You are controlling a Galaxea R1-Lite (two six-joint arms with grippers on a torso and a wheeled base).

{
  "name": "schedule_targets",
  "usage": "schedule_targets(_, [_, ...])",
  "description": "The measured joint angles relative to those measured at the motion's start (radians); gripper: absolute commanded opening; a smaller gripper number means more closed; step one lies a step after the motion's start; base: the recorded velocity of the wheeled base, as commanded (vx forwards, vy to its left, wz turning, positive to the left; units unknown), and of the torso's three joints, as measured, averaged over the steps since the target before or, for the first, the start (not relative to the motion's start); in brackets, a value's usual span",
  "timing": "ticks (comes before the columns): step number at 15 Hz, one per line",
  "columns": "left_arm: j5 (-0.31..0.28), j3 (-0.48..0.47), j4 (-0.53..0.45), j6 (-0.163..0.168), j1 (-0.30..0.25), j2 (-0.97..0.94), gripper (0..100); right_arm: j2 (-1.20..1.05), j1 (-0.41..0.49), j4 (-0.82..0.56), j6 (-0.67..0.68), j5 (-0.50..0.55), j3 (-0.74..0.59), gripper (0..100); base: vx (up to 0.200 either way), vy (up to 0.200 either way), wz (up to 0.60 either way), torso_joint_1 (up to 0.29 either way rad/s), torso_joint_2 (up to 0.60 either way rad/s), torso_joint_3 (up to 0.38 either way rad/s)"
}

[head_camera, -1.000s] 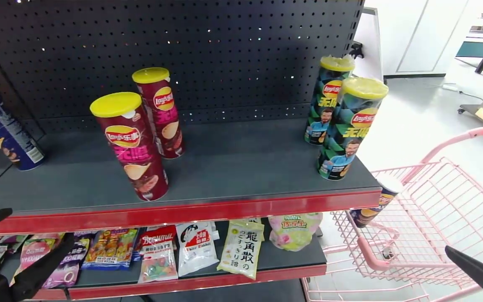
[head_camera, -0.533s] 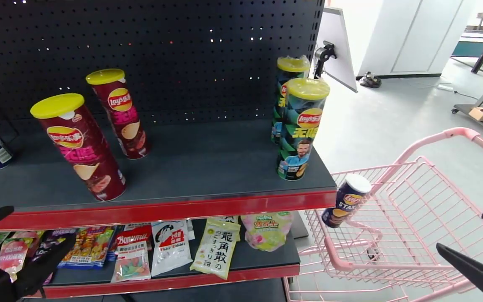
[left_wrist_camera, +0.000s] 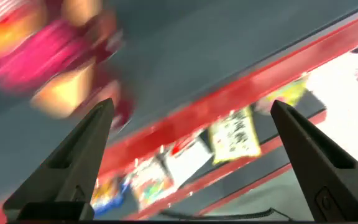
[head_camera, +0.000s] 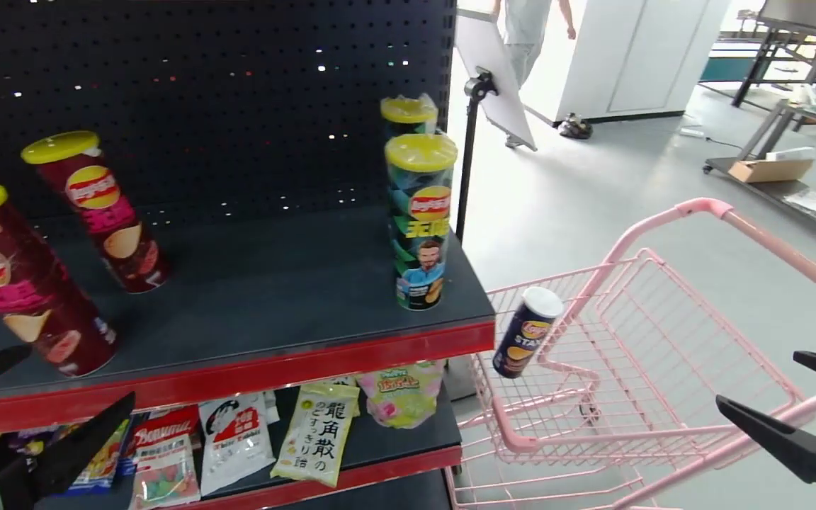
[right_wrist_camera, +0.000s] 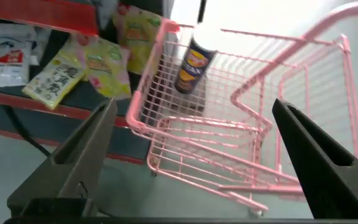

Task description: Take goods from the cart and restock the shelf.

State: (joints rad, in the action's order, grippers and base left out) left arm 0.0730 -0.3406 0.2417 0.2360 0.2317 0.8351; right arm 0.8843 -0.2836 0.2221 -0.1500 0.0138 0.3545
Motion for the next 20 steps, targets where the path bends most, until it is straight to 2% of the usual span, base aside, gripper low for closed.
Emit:
schedule_targets(1, [0.000,0.000,0.001,0.000,0.000,0.000,100,0.006,0.001,0.002,0.000,0.000,0.004,100,0.000,0.000,-0.60,0.002,0.00,0.002])
schedule_targets(11, [-0.001,0.004,0.000,0.002,0.000,-0.023,100,0.054,0.013,0.003,0.000,0.002,0.039,100,0.000,0.000,0.00,-0.006,0.01,0.009])
schedule_targets(20, [-0.007,0.014,-0.001,0.004,0.000,-0.060,100,0.114,0.061,0.005,0.007,0.000,0.039,100,0.000,0.000,0.00,-0.147,0.40,0.251])
